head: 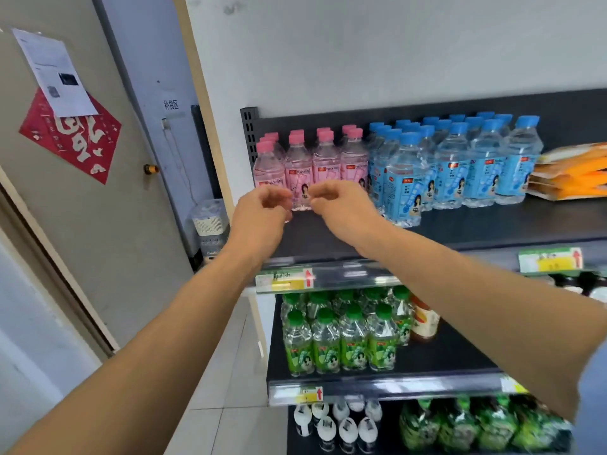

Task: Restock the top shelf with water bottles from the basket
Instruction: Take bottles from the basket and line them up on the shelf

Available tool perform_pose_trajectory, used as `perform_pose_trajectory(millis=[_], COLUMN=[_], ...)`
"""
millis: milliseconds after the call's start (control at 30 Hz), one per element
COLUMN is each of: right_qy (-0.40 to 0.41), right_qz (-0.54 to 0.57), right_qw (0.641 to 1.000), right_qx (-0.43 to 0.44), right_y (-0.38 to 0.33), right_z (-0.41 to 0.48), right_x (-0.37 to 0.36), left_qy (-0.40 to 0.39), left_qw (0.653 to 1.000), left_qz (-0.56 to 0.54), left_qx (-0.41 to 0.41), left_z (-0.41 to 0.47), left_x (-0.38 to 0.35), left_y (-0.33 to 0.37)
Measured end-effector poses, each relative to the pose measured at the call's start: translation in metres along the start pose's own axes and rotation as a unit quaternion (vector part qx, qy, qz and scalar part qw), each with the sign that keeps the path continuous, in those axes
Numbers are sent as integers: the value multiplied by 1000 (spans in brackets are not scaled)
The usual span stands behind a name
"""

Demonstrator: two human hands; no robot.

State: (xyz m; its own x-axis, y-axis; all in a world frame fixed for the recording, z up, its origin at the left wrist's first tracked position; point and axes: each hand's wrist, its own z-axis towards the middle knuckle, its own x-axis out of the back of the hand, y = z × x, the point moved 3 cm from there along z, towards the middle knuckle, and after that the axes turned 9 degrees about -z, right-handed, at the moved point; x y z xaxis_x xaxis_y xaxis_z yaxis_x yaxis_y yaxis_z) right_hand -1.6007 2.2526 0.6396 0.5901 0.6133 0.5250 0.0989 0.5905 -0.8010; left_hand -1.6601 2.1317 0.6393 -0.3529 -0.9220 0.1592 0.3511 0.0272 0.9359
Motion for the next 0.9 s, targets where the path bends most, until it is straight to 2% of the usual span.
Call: perform_pose_trajectory(millis=[133,267,367,500,600,700,833,900], right_qy=[2,-27,-97,-234,-308,-338,-310,-298], right_qz=[-28,-109,-183,-264,-318,-282,-215,-228], right_qw=[999,994,975,918,869,846,828,817], right_qx=[27,-9,-81,-181,-220,-302,-415,-439], right_y=[22,79,151,260,329,392,466,501], right_z=[-62,-134,-193,-263,-305,-341,-370,-380], right_x=[42,78,95,96,84,70,40,22], left_qy=[-99,-187,-252,-317,-324,-328,-320,-314], left_qw=[995,982,963,931,919,906,899,897], left_qz=[-4,21,54,65,57,72,67,67], left_qx=[-23,19,77,167,219,256,293,303], left_z=[-77,-154,-217,-296,-336,-362,-375,-378], left_x=[-38,-91,-139,-189,-211,-221,-232,-241], left_y=[10,-10,-42,-95,-133,-168,-211,-230])
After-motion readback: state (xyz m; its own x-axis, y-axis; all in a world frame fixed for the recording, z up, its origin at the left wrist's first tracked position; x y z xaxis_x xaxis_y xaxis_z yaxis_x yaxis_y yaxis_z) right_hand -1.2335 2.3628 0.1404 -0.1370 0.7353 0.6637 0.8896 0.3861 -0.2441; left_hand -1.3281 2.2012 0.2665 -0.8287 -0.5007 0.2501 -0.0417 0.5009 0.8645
